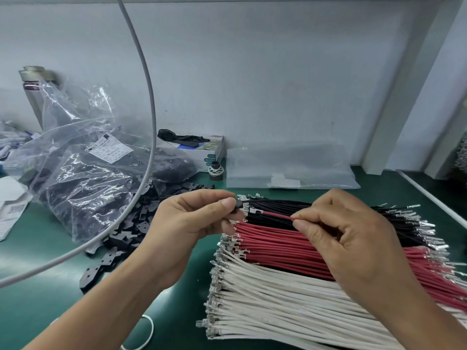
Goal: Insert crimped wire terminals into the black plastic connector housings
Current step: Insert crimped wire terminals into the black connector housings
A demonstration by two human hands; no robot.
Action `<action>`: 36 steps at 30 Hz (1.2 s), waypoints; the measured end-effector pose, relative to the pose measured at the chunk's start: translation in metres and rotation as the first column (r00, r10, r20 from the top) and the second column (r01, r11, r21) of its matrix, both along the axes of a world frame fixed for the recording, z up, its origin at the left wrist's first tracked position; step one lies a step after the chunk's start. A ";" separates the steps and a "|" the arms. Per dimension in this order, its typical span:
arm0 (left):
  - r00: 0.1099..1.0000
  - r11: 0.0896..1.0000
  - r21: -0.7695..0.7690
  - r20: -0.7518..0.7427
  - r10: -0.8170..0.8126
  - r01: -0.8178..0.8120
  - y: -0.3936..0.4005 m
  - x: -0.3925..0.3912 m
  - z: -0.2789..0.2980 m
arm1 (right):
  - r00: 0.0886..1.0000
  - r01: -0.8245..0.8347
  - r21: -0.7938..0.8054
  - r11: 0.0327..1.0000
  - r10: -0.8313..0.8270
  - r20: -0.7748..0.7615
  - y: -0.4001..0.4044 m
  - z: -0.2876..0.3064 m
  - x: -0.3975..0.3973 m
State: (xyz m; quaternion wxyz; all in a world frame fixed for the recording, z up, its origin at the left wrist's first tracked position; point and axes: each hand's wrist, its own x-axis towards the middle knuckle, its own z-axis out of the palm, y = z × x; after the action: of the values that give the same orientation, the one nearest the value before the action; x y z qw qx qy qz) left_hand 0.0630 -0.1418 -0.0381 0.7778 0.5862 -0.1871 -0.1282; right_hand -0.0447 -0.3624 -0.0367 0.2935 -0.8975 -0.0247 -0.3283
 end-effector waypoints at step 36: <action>0.984 0.981 0.076 0.014 -0.178 0.176 -0.001 -0.006 -0.001 | 1.000 0.003 -0.205 0.979 -0.002 0.005 0.017 0.009 -0.005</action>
State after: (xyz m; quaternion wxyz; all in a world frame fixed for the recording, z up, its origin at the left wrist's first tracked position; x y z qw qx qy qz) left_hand 0.0575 -0.1430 -0.0395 0.7389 0.5971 -0.2418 -0.1976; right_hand -0.0492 -0.3452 -0.0279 0.1989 -0.9222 -0.0578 -0.3266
